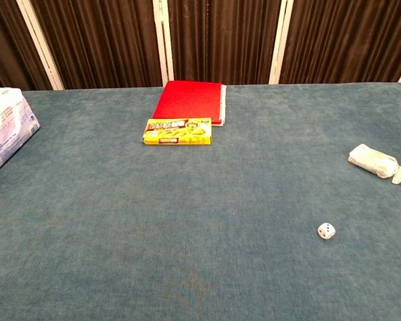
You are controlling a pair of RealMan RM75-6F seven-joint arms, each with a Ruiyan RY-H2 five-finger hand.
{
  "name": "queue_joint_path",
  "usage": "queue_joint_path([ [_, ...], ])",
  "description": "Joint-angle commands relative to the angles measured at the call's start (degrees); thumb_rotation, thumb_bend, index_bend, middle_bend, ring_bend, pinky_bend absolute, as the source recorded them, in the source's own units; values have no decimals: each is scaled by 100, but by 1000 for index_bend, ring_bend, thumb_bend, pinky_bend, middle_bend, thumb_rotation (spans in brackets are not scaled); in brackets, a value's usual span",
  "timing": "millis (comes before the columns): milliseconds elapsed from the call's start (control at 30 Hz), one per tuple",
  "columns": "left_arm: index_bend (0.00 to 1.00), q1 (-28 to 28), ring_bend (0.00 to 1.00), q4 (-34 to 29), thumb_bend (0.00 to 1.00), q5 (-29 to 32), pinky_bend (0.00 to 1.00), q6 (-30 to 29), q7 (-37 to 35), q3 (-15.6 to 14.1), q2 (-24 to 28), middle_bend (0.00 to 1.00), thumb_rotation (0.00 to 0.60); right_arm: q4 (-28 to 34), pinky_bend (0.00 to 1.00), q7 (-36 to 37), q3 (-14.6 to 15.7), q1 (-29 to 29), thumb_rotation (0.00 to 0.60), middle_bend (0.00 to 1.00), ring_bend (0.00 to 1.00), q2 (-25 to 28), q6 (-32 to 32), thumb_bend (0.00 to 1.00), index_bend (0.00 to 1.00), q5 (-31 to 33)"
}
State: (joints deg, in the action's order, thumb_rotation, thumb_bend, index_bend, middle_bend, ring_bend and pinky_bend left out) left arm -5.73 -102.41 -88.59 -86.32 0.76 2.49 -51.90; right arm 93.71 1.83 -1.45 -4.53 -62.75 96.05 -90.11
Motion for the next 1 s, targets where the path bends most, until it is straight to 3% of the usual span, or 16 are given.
queue_joint_path([
  [33,0,0,0,34,0,6,0,-15,-95,15,8,0,600,-2,0,32,-20,13,600,0,0,13,-8,0,2,-2],
  [233,0,57,0,60,0,54,0,-101,-255,33,76,0,600,-77,0,178,-27,1,600,9,0,-45,-82,0,0,-71],
  [300,0,71,0,56,0,84,0,-84,-246,21,99,0,600,-106,0,171,-15,-71,600,131,41,-112,-261,0,0,-74],
  [333,0,72,0,51,0,98,0,-66,-228,14,102,0,600,-123,61,147,-13,-121,600,295,170,-145,-352,0,0,-92],
  [367,0,69,0,46,0,107,0,-48,-208,10,102,0,600,-143,238,97,-23,-180,600,481,341,-182,-442,2,0,-108],
  [400,0,59,0,50,0,119,0,-18,-175,7,93,0,600,-174,394,-19,-38,-305,600,599,473,-229,-638,14,0,-137],
  [433,0,47,0,54,0,128,0,11,-151,5,86,0,600,-182,649,-84,-40,-385,600,734,617,-248,-780,47,0,-147],
  [500,0,6,0,56,0,186,0,99,-125,18,69,0,600,-119,908,-123,-20,-644,600,850,734,-279,-1237,122,0,-207],
  [533,0,-12,0,64,0,215,0,133,-110,28,59,0,600,-70,969,-111,7,-767,600,877,759,-272,-1473,164,0,-234],
  [700,0,-83,0,118,0,364,0,305,-34,54,5,0,600,12,1000,-629,141,-1382,600,891,783,-335,-2520,289,0,-550],
  [867,0,-127,0,125,0,430,0,386,116,64,-64,0,600,386,1000,-608,227,-1946,600,891,792,-359,-3749,360,5,-310],
  [1000,0,-149,0,132,0,485,0,426,182,77,-101,0,600,463,1000,-813,238,-2180,600,891,792,-448,-4247,380,11,-143],
])
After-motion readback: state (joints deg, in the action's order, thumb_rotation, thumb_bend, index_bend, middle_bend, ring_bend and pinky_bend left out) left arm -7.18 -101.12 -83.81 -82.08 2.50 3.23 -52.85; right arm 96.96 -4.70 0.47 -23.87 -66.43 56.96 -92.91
